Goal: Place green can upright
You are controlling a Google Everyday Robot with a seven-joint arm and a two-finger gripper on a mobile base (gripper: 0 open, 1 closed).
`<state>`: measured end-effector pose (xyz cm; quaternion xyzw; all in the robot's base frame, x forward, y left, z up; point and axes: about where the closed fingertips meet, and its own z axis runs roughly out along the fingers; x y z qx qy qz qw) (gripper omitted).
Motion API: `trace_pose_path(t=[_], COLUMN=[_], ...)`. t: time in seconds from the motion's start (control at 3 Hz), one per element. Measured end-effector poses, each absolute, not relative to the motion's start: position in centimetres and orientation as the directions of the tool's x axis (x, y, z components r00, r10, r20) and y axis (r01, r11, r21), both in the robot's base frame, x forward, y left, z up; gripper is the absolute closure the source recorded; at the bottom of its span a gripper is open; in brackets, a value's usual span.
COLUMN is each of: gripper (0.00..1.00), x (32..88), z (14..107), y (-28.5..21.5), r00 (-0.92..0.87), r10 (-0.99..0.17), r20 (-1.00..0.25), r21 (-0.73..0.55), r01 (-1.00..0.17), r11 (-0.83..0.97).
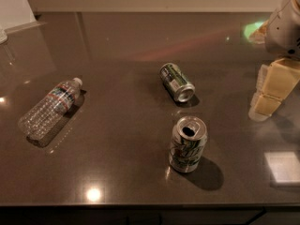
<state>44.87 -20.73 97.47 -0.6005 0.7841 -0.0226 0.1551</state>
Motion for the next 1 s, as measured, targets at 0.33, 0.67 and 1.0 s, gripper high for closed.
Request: trace_pose_path(t=[0.33, 0.67, 1.0], gripper=[0.0, 0.0, 0.0], x=[46.8, 48.8, 50.8], z=[97.1, 96.5, 95.9], y=[-18.6, -15.9, -13.2], r00=[-0.243, -0.268, -0.331], r10=[-0.944, -0.939, -0.919], r20=[-0.222, -0.217, -0.215], r21=[-0.201, -0.177, -0.142], r01=[-0.936, -0.935, -0.92], r11=[0.288, 0.308, 0.364])
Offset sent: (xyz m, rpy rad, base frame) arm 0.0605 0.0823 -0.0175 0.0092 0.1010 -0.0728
